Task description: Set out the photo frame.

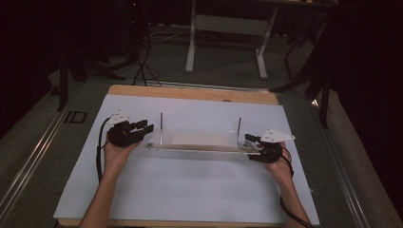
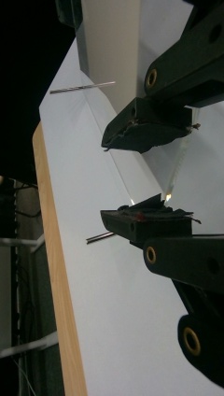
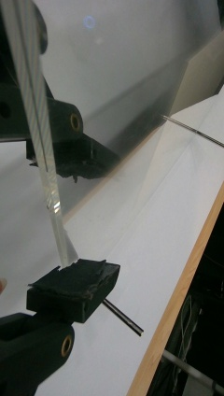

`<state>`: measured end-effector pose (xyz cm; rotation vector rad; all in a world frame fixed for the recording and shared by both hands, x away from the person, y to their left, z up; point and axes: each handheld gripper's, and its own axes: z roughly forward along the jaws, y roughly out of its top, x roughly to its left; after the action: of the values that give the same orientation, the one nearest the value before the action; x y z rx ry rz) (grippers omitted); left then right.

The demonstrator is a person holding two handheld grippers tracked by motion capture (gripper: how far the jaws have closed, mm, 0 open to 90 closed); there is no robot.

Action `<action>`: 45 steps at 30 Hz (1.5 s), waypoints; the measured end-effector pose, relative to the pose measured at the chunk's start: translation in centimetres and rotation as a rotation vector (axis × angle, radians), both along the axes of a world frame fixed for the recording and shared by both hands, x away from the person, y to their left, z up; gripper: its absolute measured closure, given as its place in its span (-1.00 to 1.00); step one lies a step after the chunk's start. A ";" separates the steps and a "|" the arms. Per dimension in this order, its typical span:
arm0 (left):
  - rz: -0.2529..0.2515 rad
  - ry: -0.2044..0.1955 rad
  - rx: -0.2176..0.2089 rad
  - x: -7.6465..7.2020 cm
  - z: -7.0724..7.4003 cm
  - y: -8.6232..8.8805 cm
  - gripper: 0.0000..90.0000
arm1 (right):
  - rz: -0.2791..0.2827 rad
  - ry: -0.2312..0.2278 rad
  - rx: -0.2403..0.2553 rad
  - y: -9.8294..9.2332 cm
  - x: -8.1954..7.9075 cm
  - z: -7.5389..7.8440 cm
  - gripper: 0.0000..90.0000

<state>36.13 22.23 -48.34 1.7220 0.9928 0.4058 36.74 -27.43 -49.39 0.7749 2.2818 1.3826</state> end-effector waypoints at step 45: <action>-0.133 -0.079 0.114 -1.5 -0.4 -1.5 -0.05 | -0.038 0.039 0.051 0.0 1.6 1.5 0.03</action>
<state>34.67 20.76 -48.72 1.8481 0.8065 0.4472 38.38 -27.41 -47.94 0.8648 2.2571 1.4251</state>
